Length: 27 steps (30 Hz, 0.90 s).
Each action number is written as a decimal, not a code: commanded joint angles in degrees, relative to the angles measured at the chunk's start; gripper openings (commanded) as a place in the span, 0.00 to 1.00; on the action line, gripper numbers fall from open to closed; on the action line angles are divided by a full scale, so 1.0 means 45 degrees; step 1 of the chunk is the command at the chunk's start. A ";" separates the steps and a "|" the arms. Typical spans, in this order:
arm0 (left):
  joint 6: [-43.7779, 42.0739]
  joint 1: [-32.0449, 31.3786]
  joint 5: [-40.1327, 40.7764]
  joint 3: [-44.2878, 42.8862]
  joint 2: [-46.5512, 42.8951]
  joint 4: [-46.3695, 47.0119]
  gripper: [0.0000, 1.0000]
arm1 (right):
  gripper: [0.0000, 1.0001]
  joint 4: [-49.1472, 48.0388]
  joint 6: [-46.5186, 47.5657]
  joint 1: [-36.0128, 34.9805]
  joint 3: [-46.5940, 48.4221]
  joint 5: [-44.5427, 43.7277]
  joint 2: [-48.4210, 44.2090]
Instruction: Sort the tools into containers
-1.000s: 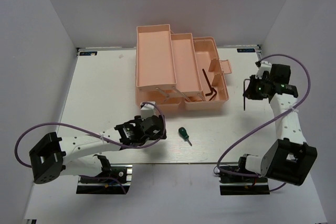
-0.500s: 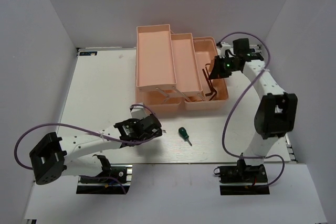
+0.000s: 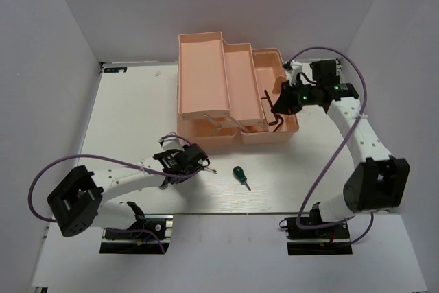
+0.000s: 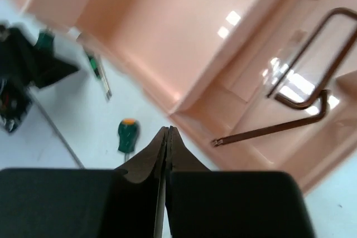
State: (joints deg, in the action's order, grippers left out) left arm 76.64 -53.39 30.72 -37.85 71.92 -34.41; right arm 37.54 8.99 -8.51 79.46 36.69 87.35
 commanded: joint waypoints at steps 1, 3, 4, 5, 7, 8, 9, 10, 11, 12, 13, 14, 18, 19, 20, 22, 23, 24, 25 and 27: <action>0.0351 0.0358 -0.0069 -0.0008 0.0618 0.0361 0.63 | 0.00 0.1304 0.2237 -0.0372 -0.1190 0.1555 -0.1050; 0.0351 0.0476 -0.0206 -0.0125 0.0736 0.0478 0.69 | 0.00 0.1579 0.2922 -0.0743 -0.2557 0.0992 -0.1637; 0.0351 0.0477 -0.0206 -0.0125 0.0852 0.0480 0.70 | 0.03 0.1657 0.3117 -0.1190 -0.3527 0.0795 -0.1909; 0.0351 0.0477 -0.0322 -0.0125 0.0854 0.0480 0.71 | 0.08 0.1639 0.3389 -0.1407 -0.3827 0.0638 -0.1969; 0.0351 0.0477 -0.0323 -0.0125 0.0680 0.0344 0.72 | 0.29 0.1405 0.3411 -0.2378 -0.4800 -0.0102 -0.2184; 0.0216 0.0477 -0.0323 -0.0299 0.0369 0.0033 0.72 | 0.37 0.0669 0.3179 -0.2656 -0.5483 -0.0570 -0.2591; 0.0099 0.0361 -0.0149 -0.0494 0.0153 -0.0221 0.72 | 0.49 0.0372 0.3138 -0.2891 -0.5761 -0.0787 -0.2711; 0.0098 0.0224 -0.0147 -0.0612 -0.0081 -0.0475 0.73 | 0.57 0.0098 0.2906 -0.3435 -0.6343 -0.1292 -0.2944; -0.0077 0.0223 0.0143 -0.0729 -0.0316 -0.0787 0.73 | 0.61 -0.0523 0.2768 -0.3982 -0.6775 -0.1781 -0.3063; -0.0078 0.0223 0.0281 -0.0847 -0.0860 -0.1544 0.75 | 0.62 -0.0994 0.2574 -0.4412 -0.7108 -0.1940 -0.3199; -0.0078 0.0107 0.0418 -0.1002 -0.1155 -0.1842 0.77 | 0.65 -0.1636 0.2224 -0.4861 -0.7246 -0.2328 -0.3278; -0.0194 0.0106 0.0419 -0.1139 -0.1448 -0.2599 0.78 | 0.67 -0.2223 0.1872 -0.5253 -0.7615 -0.2661 -0.3298; -0.0195 0.0106 0.1024 -0.1258 -0.2641 -0.4415 0.87 | 0.68 -0.4543 0.0294 -0.6329 -0.8299 -0.3697 -0.3163; -0.0195 0.0106 0.1180 -0.1413 -0.2894 -0.4751 0.88 | 0.68 -0.4727 0.0074 -0.6524 -0.8322 -0.4396 -0.3026; -0.0021 0.0106 0.1181 -0.1414 -0.2896 -0.5045 0.90 | 0.68 -0.4941 -0.0180 -0.6990 -0.8322 -0.4615 -0.2831; 0.0270 0.0106 0.1297 -0.1414 -0.3324 -0.5981 0.92 | 0.68 -0.5859 -0.0670 -0.7673 -0.8342 -0.5238 -0.1955; 0.0273 0.0106 0.1298 -0.1414 -0.3461 -0.5985 0.94 | 0.68 -0.5978 -0.0883 -0.7852 -0.8342 -0.5378 -0.1950; 0.0505 0.0106 0.1298 -0.1279 -0.3637 -0.6275 0.95 | 0.68 -0.6133 -0.1001 -0.8009 -0.8264 -0.5437 -0.1641; 0.0643 0.0106 0.1298 -0.1277 -0.3813 -0.6414 0.96 | 0.68 -0.6212 -0.1080 -0.8301 -0.8225 -0.5883 -0.1387; 0.0994 0.0106 0.1298 -0.0889 -0.4416 -0.6687 0.97 | 0.69 -0.6603 -0.1217 -0.8827 -0.8321 -0.6178 -0.1112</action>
State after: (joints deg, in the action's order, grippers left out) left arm 77.49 -52.71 33.98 -42.85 55.79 -58.78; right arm 14.04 6.57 -45.50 42.30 13.82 81.10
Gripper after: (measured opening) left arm 0.966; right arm 0.690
